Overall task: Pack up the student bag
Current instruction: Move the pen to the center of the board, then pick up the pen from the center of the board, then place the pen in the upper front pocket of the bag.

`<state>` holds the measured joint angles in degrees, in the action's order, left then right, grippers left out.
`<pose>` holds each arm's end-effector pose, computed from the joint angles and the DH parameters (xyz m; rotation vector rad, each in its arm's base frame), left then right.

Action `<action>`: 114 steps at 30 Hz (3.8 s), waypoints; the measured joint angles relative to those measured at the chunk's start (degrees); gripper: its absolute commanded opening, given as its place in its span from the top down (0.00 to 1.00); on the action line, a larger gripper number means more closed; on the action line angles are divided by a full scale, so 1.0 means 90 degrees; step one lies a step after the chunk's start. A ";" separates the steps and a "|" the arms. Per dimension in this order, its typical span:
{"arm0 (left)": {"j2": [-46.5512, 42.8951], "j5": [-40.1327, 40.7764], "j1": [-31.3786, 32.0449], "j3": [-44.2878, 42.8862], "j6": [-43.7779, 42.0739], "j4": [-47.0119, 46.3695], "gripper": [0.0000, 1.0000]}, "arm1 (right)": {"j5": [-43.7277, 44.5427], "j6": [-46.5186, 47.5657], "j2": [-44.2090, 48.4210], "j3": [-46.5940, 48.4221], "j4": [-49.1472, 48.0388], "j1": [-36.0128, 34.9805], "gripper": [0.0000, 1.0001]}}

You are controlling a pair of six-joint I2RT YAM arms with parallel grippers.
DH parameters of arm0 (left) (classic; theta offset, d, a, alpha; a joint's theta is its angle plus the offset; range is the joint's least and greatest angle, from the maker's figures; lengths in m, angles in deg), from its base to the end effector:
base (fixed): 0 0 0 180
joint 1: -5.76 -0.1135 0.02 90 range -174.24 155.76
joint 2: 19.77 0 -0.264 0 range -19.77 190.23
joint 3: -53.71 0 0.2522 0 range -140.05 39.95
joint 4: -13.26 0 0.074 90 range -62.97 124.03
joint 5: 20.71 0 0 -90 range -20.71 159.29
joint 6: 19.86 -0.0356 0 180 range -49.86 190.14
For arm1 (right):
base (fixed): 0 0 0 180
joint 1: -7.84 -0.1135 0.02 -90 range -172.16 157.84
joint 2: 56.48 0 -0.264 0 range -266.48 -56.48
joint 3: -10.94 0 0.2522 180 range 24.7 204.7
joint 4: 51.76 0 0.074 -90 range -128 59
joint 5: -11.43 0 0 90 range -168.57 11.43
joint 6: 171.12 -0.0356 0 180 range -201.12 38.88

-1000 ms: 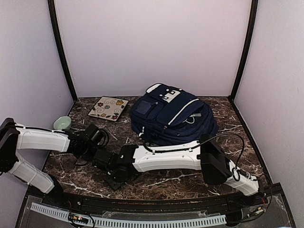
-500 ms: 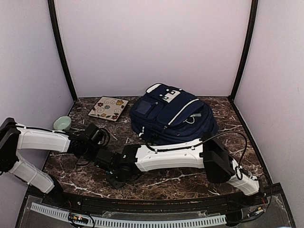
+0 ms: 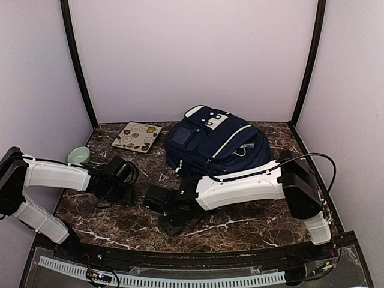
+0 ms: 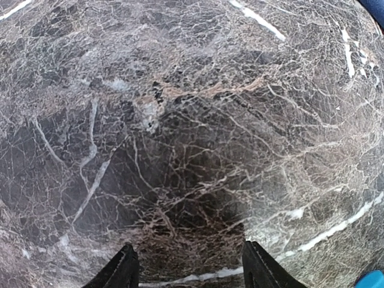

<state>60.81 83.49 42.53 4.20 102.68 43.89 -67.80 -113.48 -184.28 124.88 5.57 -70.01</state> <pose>0.2009 -0.1392 0.1482 0.0143 2.5974 -0.1062 0.1037 0.4501 0.1585 -1.0394 2.5920 0.2288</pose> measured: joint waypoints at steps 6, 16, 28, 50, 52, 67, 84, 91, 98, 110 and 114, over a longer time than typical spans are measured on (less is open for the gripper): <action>-0.0146 -0.0005 0.0000 -0.0002 -0.0049 -0.0007 0.39 | 0.0068 -0.0109 0.0952 -0.1253 -0.0226 0.0078 1.00; -0.0797 -0.0010 0.0002 -0.0311 -0.0219 -0.0180 0.39 | -0.0248 -0.0457 0.2861 -0.3055 -0.1399 0.0719 0.74; -0.0738 -0.0168 0.0002 -0.0381 -0.0279 -0.0202 0.36 | 0.0245 -0.0289 -0.0192 0.0240 0.0163 0.0092 0.29; -0.0738 -0.0304 0.0002 -0.0398 -0.0539 -0.0221 0.37 | -0.0032 -0.0083 0.0238 -0.0240 0.0323 0.0119 1.00; -0.0738 -0.0376 0.0002 -0.0444 -0.0585 -0.0214 0.40 | -0.0112 -0.0049 0.0665 -0.0619 0.0080 0.0155 1.00; 0.1440 -0.0767 0.1761 -0.4175 -0.2946 -0.1180 0.19 | -0.1056 -0.0221 0.7293 -0.5333 -0.3854 0.3560 1.00; 0.5168 0.0714 0.2538 -0.8218 -0.5413 -0.0738 0.79 | -0.2776 -0.2205 0.6113 -0.7060 -0.6035 0.5705 1.00; 0.5166 0.1124 0.2599 -0.8325 -0.5374 -0.0714 1.00 | -0.3181 -0.2526 0.5190 -0.6693 -0.6800 0.5753 1.00; 0.5034 0.0707 0.2538 -0.8325 -0.4986 -0.0651 1.00 | -0.3254 -0.2611 0.4216 -0.5736 -0.7147 0.5751 1.00; 0.4590 0.0257 0.2091 -0.8002 -0.4092 -0.0721 1.00 | -0.3123 -0.2142 0.3402 -0.4381 -0.6487 0.5697 0.49; 0.4539 -0.0151 0.1950 -0.7878 -0.3592 -0.0729 1.00 | -0.2788 -0.1370 0.3840 -0.4223 -0.5408 0.5710 0.41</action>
<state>101.66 82.13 60.08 -66.70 70.35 37.33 -92.90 -125.80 -149.73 86.87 -43.10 -18.62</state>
